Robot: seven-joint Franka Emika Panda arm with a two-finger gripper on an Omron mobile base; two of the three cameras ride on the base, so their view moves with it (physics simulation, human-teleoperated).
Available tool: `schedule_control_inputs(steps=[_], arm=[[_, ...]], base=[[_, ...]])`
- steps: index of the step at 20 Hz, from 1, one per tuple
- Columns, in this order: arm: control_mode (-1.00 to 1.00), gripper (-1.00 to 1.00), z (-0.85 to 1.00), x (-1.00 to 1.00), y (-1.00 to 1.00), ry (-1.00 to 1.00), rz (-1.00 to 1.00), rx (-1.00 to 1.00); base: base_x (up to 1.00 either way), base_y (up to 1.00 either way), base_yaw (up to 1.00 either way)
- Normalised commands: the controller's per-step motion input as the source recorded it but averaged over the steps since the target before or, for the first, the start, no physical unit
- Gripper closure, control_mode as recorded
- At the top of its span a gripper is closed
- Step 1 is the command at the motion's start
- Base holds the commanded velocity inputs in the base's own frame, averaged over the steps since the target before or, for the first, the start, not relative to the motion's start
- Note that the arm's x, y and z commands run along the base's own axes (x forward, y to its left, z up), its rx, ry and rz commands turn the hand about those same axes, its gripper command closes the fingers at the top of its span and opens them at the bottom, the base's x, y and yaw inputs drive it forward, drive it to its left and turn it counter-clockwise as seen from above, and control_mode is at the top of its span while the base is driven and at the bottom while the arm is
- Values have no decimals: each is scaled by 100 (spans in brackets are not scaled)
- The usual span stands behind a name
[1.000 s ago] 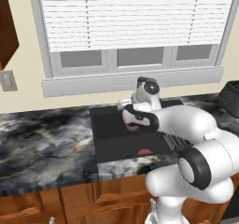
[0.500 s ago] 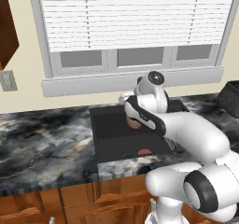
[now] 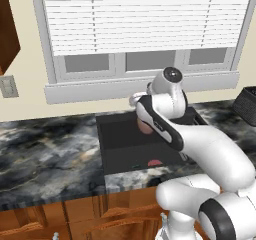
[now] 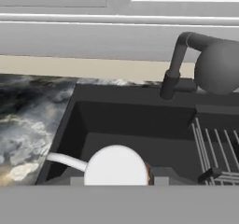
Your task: Pick up the sponge and soap dispenser from the sink, and place them back in the cabinet, and close the cabinet door.
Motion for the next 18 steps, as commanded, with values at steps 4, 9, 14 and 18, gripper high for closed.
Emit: schedule_control_inputs(steps=[4,9,14,18], arm=[[-100,100,52,-22,0,1,0,0],[-100,100,44,-20,-1,0,0,0],[-100,100,25,-26,-18,0,0,0],[-100,100,19,-34,-27,0,0,0]], base=[[0,0,0],[0,0,0],[0,0,0],[0,0,0]])
